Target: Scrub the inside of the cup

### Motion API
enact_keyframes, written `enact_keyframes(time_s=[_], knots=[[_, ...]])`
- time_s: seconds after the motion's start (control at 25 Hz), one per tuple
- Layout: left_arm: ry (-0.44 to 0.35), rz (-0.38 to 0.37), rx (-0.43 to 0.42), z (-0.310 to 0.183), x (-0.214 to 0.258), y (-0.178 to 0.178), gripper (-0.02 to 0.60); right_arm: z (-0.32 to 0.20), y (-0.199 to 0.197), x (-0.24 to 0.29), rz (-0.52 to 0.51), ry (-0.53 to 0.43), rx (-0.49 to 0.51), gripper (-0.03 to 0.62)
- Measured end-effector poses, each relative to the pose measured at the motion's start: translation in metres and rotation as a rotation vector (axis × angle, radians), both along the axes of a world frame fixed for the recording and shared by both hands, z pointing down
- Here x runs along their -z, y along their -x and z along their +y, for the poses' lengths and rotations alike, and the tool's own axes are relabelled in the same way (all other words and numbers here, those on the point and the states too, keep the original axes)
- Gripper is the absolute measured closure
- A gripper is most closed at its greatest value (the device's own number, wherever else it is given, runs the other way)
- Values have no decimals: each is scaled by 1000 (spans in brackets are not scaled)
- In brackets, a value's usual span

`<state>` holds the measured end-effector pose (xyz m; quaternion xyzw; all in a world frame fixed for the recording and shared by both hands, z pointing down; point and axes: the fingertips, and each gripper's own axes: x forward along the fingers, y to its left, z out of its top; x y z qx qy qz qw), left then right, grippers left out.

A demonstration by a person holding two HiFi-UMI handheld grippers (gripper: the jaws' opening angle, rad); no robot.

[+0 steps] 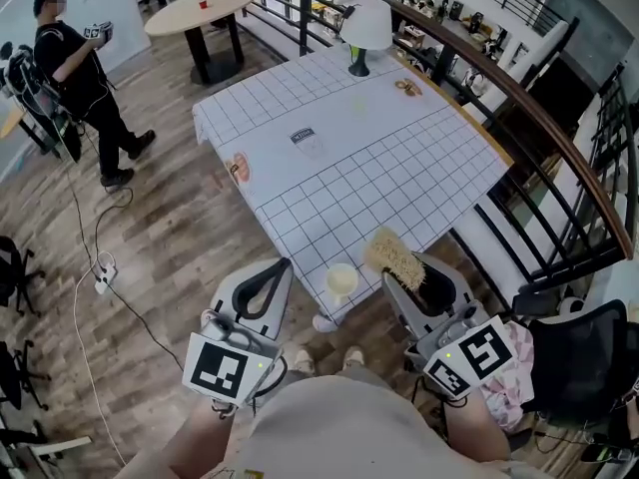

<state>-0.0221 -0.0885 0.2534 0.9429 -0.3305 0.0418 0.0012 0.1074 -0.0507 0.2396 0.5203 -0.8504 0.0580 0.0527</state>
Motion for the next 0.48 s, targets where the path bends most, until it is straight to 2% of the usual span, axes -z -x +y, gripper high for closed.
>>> enact_keyframes(time_s=[0.2, 0.4, 0.44, 0.48], knots=[[-38, -26, -4, 2, -4, -10, 566, -2, -6, -9, -1, 28, 18, 454], [-21, -123, -30, 4, -31, -29, 557, -12, -13, -28, -15, 98, 42, 454], [2, -128, -44, 4, -39, -34, 520, -16, -14, -33, -24, 121, 52, 454], [24, -137, -64, 5, -48, -39, 455, -19, -15, -37, -27, 140, 60, 454]])
